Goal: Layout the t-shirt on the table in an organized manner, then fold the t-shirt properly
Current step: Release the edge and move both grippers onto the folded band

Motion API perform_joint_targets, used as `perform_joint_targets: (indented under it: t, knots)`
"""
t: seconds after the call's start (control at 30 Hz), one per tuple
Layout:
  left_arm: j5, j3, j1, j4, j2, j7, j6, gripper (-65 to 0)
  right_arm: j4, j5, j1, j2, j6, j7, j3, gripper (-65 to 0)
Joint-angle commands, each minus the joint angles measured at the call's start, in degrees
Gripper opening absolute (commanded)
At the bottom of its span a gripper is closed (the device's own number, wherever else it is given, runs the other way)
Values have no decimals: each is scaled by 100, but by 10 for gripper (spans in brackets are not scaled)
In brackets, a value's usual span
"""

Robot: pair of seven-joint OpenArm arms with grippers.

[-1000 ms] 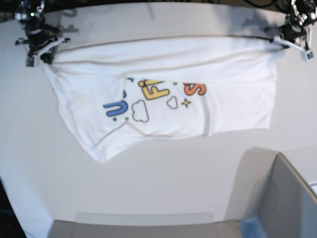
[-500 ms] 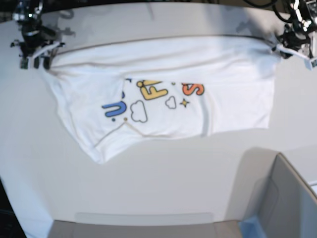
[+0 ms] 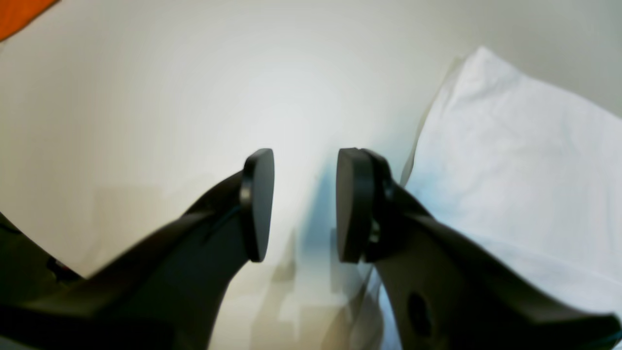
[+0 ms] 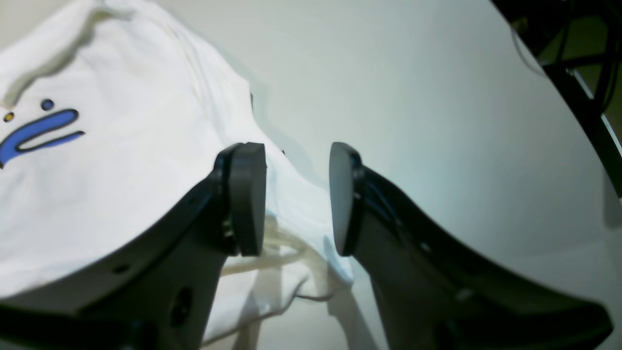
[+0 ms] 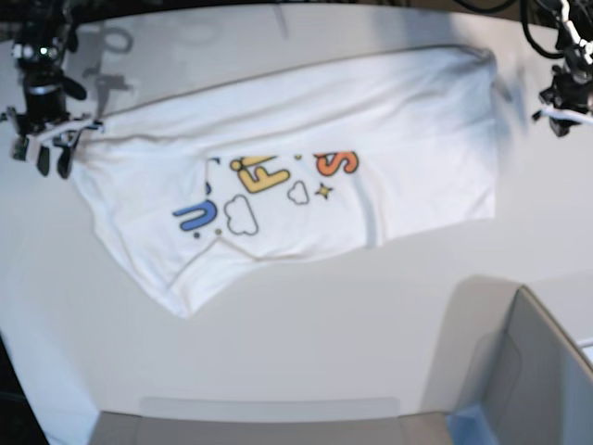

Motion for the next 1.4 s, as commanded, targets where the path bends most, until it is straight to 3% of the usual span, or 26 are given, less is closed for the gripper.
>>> perform_joint_targets:
  t: [0.0, 0.1, 0.23, 0.33, 0.63, 0.83, 1.2, 1.37]
  knots:
    - [34, 8, 10, 76, -90, -90, 7, -424, 77, -29, -81, 47, -30, -64, 53, -426]
    - [43, 43, 10, 67, -90, -108, 7, -424, 15, -29, -195, -15, -39, -389, 88, -426]
    - [43, 34, 10, 67, -81, -99, 7, -424, -354, -20, -257, -234, -48, -108, 466, -426]
    - [25, 52, 1, 76, -64, -90, 7, -424, -284, -2, -292, -226, -13, 103, 431, -426]
    - [17, 1564, 45, 164, -90, -143, 7, -425, 446, -37, -643, 100, -4, 428, -958, -426]
    - [17, 2408, 54, 173, -90, -152, 7, -497, -82, -37, -432, 100, -4, 428, -1416, -426]
    - [52, 2953, 212, 41, -99, -99, 7, -502, -671, -37, -107, 276, -4, 376, -2119, -426]
    - [60, 2971, -104, -610, -266, -90, 7, -502, -644, -29, 280, 293, -4, -319, -2093, -426]
